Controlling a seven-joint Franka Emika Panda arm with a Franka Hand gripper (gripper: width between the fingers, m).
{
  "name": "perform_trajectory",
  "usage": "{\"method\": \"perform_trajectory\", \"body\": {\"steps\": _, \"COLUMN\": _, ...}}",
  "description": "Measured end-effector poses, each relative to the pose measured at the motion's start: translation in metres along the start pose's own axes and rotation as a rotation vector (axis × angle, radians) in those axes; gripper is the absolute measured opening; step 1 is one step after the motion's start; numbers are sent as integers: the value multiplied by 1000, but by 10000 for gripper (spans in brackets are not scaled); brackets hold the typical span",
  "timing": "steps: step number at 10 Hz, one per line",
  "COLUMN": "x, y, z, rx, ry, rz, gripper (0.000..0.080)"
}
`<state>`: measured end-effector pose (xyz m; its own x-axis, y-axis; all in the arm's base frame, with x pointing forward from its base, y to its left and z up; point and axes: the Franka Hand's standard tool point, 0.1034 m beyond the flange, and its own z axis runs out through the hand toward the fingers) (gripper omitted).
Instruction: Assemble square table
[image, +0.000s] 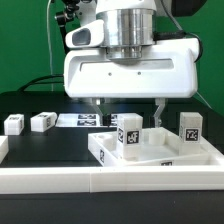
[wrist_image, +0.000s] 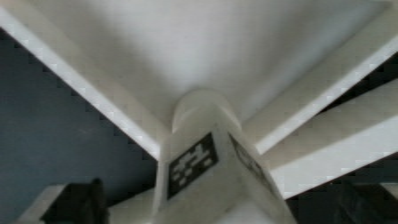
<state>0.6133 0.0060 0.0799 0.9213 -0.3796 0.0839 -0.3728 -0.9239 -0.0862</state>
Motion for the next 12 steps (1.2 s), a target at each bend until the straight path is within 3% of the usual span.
{"method": "perform_trajectory", "body": {"steps": 8, "x": 2, "y": 1, "z": -1, "rx": -14, "ry": 0, "rz": -405, "gripper": 649}}
{"method": "perform_trajectory", "body": {"steps": 9, "x": 2, "y": 1, "z": -1, "rx": -14, "ry": 0, "rz": -405, "gripper": 522}}
{"method": "perform_trajectory", "body": {"steps": 10, "x": 2, "y": 1, "z": -1, "rx": -14, "ry": 1, "rz": -394, "gripper": 522}}
{"method": "perform_trajectory", "body": {"steps": 11, "x": 2, "y": 1, "z": -1, "rx": -14, "ry": 1, "rz": -381, "gripper": 366}}
{"method": "perform_trajectory", "body": {"steps": 12, "x": 2, "y": 1, "z": -1, "rx": -14, "ry": 1, "rz": -380, "gripper": 289}}
